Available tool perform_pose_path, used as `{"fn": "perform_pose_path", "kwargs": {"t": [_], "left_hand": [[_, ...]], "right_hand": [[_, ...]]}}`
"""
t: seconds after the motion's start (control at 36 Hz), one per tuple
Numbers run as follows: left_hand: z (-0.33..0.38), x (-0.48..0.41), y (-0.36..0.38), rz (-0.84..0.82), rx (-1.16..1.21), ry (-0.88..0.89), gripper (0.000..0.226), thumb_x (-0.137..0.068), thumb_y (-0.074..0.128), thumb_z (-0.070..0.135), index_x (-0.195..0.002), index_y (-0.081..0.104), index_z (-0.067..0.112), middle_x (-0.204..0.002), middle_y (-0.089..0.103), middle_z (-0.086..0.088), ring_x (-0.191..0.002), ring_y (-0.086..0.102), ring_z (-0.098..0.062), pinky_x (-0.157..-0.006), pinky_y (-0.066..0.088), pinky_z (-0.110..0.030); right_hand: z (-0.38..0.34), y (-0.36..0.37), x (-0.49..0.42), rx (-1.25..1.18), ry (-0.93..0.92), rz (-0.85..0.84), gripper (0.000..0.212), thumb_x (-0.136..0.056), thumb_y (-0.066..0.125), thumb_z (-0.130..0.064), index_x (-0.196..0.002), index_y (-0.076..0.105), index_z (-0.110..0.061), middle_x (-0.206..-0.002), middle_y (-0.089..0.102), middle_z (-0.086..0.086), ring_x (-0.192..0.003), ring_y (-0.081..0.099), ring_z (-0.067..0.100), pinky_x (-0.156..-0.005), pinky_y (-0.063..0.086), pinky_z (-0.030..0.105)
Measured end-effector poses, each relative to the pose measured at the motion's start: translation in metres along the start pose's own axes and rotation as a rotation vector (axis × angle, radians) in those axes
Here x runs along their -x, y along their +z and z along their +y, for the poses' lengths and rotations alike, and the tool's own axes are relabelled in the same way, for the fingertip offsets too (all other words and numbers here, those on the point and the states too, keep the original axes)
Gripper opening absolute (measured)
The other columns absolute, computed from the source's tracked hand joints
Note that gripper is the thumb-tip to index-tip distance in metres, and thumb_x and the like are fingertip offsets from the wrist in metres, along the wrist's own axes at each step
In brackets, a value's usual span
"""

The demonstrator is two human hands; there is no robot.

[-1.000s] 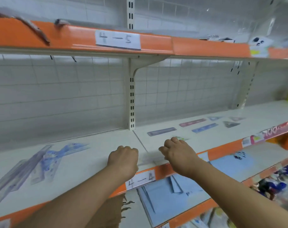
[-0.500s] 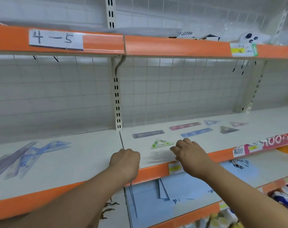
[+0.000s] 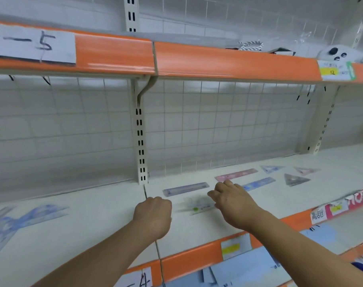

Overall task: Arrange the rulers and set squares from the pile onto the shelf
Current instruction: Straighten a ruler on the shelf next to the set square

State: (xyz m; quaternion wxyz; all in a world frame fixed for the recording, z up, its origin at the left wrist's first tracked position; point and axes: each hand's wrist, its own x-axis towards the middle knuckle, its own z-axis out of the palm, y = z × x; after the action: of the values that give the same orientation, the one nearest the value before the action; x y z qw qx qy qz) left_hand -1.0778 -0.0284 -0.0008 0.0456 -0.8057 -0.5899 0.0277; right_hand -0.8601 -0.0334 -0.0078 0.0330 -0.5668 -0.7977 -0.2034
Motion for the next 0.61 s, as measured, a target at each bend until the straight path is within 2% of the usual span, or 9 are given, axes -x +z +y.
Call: {"fn": "perform_pose_path", "kwargs": {"t": [0.08,0.19,0.33,0.44,0.5,0.61], "left_hand": [[-0.003,-0.006,-0.001,-0.009,0.008,-0.021,0.025,-0.099,0.044,0.03,-0.116,0.055,0.015,-0.121,0.054,-0.005,-0.114,0.051,-0.024,-0.084,0.043,-0.032],[-0.005,-0.014,-0.002,-0.004,0.012,-0.053,0.025,-0.099,0.044,0.029,-0.115,0.056,0.014,-0.119,0.056,-0.005,-0.113,0.053,-0.024,-0.083,0.043,-0.032],[-0.005,-0.023,-0.001,0.009,0.035,-0.117,0.025,-0.098,0.044,0.029,-0.114,0.056,0.014,-0.119,0.057,-0.006,-0.112,0.053,-0.024,-0.082,0.042,-0.029],[-0.004,-0.029,-0.001,0.011,0.05,-0.188,0.025,-0.098,0.046,0.03,-0.114,0.055,0.014,-0.12,0.057,-0.005,-0.113,0.053,-0.024,-0.081,0.041,-0.029],[-0.002,-0.031,-0.003,0.004,0.046,-0.225,0.026,-0.098,0.046,0.032,-0.115,0.055,0.014,-0.12,0.057,-0.005,-0.113,0.053,-0.024,-0.083,0.042,-0.031],[0.002,-0.036,-0.005,-0.004,0.043,-0.279,0.025,-0.099,0.045,0.031,-0.114,0.055,0.014,-0.118,0.058,-0.006,-0.111,0.054,-0.024,-0.082,0.043,-0.031]], "right_hand": [[0.0,0.008,-0.014,-0.012,-0.024,-0.002,0.037,-0.093,0.043,-0.01,-0.129,0.048,-0.015,-0.117,0.049,0.005,-0.107,0.041,0.025,-0.076,0.025,0.031],[0.0,0.014,-0.034,-0.022,-0.071,-0.008,0.038,-0.093,0.044,-0.011,-0.131,0.049,-0.015,-0.117,0.05,0.006,-0.108,0.042,0.026,-0.085,0.034,0.033],[0.001,0.027,-0.061,-0.041,-0.152,-0.012,0.035,-0.091,0.049,-0.012,-0.126,0.051,-0.015,-0.113,0.05,0.005,-0.106,0.042,0.025,-0.079,0.031,0.031],[0.004,0.032,-0.078,-0.047,-0.226,-0.038,0.032,-0.091,0.053,-0.024,-0.12,0.053,-0.012,-0.111,0.05,0.007,-0.104,0.043,0.026,-0.076,0.029,0.033],[0.008,0.036,-0.085,-0.051,-0.251,-0.038,0.028,-0.091,0.051,-0.021,-0.118,0.053,-0.013,-0.11,0.05,0.006,-0.104,0.043,0.026,-0.073,0.026,0.031],[0.017,0.046,-0.098,-0.089,-0.279,-0.025,0.026,-0.091,0.049,-0.015,-0.116,0.054,-0.017,-0.108,0.05,0.003,-0.102,0.043,0.024,-0.076,0.032,0.031]]}}
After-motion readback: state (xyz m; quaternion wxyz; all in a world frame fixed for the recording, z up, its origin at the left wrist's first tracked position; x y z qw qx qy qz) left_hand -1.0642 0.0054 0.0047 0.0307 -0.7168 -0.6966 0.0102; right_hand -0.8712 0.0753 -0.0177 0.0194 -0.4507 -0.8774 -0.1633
